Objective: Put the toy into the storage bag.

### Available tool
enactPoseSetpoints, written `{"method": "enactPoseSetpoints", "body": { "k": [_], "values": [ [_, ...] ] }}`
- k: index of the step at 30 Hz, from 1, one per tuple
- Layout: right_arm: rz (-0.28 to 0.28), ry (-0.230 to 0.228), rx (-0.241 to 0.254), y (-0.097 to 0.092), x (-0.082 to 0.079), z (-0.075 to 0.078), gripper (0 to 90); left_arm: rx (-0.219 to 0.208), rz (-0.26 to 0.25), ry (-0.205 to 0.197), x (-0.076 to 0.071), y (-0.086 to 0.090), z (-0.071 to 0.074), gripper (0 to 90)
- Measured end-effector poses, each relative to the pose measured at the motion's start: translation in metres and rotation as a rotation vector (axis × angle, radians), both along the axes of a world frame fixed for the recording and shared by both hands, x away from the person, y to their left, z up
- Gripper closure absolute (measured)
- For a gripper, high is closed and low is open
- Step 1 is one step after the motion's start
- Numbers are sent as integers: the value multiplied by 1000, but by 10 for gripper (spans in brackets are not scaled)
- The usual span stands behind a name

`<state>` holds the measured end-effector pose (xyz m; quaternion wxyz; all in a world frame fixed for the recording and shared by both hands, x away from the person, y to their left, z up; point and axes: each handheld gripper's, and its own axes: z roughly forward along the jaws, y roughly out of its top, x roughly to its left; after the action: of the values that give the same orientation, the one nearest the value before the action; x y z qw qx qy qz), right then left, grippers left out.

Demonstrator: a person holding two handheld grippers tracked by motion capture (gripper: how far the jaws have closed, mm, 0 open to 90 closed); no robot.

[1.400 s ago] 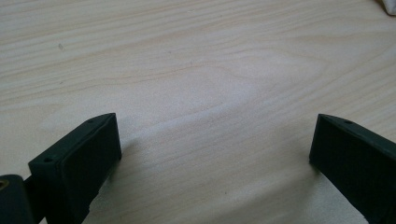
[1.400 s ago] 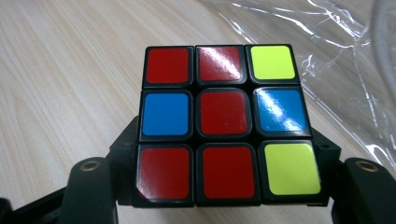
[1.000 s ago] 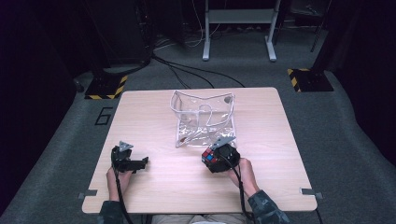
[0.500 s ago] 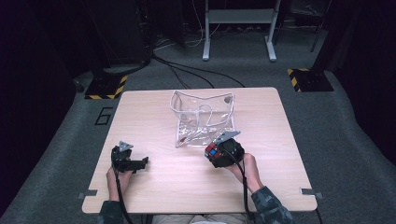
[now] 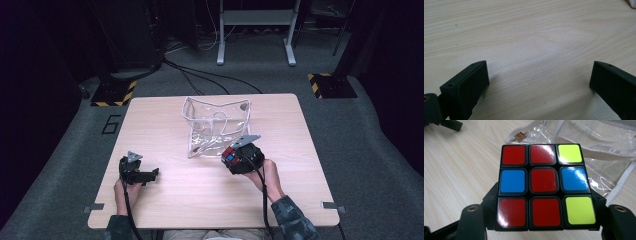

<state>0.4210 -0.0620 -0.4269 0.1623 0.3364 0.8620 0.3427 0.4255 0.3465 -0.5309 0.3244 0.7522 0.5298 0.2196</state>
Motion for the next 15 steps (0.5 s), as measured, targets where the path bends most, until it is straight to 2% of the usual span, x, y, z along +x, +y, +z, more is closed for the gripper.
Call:
{"method": "enactPoseSetpoints", "body": {
  "k": [3,5,8,13,15],
  "values": [
    [1,-6,-1,-2,1,2,332,0,-1,0,0,0,0,20],
    [-17,8,1,-2,1,4,332,0,0,0,0,0,0,21],
    [-1,-11,-9,-6,4,7,332,1,-1,0,0,0,0,21],
    [-16,-24,-3,-8,6,13,332,0,0,0,0,0,0,21],
    [-28,-12,1,-9,6,15,332,0,0,0,0,0,0,21]
  ]
}}
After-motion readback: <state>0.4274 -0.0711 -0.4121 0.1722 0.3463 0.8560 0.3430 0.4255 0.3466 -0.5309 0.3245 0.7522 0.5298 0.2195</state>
